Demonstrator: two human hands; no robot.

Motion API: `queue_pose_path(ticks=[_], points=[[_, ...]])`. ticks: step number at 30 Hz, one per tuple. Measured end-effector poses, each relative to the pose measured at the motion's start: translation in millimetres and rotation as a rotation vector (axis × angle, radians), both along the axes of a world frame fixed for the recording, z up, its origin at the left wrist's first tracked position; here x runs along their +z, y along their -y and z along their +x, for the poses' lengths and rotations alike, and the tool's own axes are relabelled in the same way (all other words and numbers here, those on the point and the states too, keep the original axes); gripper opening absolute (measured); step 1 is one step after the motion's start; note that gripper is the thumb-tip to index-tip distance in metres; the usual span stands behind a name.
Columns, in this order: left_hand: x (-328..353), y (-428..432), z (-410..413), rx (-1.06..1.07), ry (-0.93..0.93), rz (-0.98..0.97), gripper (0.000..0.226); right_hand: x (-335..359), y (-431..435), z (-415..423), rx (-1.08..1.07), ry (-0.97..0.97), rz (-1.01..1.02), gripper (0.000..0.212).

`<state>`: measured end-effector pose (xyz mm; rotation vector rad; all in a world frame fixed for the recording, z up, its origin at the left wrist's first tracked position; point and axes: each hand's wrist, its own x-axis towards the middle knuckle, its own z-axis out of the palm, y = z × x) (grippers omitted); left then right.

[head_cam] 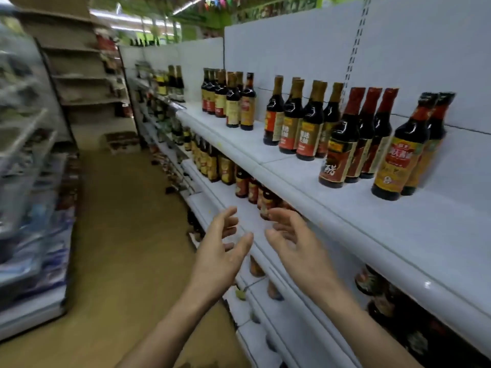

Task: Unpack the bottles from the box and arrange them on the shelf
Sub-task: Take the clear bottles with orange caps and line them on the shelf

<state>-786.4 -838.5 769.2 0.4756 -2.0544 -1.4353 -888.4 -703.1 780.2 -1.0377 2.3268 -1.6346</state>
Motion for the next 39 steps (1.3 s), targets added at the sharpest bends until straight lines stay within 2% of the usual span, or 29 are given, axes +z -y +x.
queue_pose_path(ticks=[5, 9, 20, 26, 34, 39], points=[[-43, 26, 48, 0.190, 0.077, 0.049, 0.047, -46, 51, 29, 0.224, 0.120, 0.105, 0.030], [-76, 34, 71, 0.338, 0.147, 0.117, 0.051, -82, 80, 42, 0.358, 0.155, 0.179, 0.036], [-215, 7, 109, 0.651, 0.422, 0.375, 0.049, -224, 104, 48, 0.699, 0.319, 0.437, 0.031], [-274, -8, 114, 0.719, 0.501, 0.416, 0.041, -289, 104, 48, 0.755, 0.413, 0.536, 0.034], [-363, -10, 117, 0.736, 0.537, 0.512, 0.050, -369, 108, 53, 0.720, 0.492, 0.580, 0.035], [-433, -17, 126, 0.667, 0.562, 0.576, 0.047, -437, 101, 64, 0.706, 0.510, 0.631, 0.040]])
